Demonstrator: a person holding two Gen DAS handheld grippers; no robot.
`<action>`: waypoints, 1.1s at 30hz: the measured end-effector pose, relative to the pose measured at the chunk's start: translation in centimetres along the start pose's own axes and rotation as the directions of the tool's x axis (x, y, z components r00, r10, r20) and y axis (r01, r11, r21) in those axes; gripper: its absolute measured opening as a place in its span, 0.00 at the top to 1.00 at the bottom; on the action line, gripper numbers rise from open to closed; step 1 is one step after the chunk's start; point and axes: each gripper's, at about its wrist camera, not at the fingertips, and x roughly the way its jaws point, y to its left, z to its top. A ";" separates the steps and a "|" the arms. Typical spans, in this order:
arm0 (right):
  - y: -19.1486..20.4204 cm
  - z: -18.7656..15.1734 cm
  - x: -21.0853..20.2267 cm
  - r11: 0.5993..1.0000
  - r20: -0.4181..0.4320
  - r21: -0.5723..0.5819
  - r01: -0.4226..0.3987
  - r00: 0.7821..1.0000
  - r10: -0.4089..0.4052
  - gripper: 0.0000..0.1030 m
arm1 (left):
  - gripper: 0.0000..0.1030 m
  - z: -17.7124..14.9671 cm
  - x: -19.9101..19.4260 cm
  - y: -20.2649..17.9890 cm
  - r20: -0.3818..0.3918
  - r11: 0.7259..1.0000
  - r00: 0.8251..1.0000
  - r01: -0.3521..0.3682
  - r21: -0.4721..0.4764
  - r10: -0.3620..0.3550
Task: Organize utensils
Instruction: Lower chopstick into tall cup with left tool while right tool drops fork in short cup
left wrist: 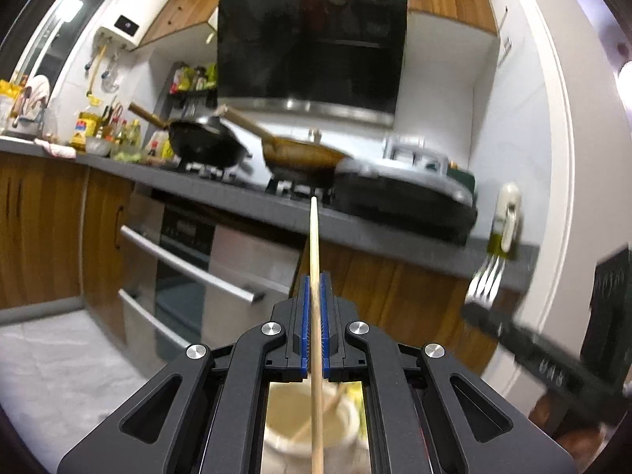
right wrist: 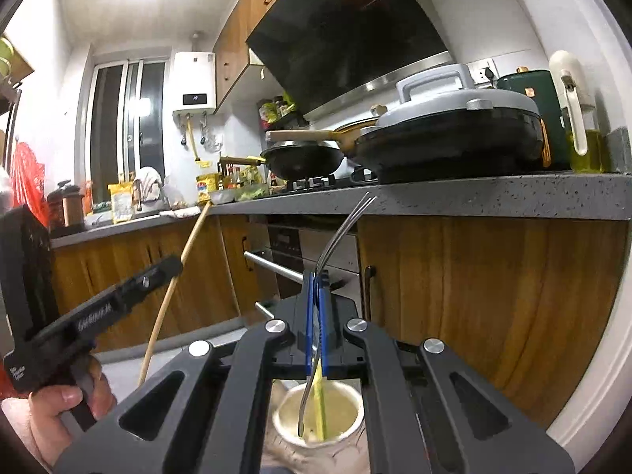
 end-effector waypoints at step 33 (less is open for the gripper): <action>-1.7 -4.9 6.3 1.000 -0.277 -0.007 -0.006 0.961 0.003 0.98 | 0.95 -5.5 1.5 1.3 -0.214 0.986 0.970 -0.083 0.148 0.114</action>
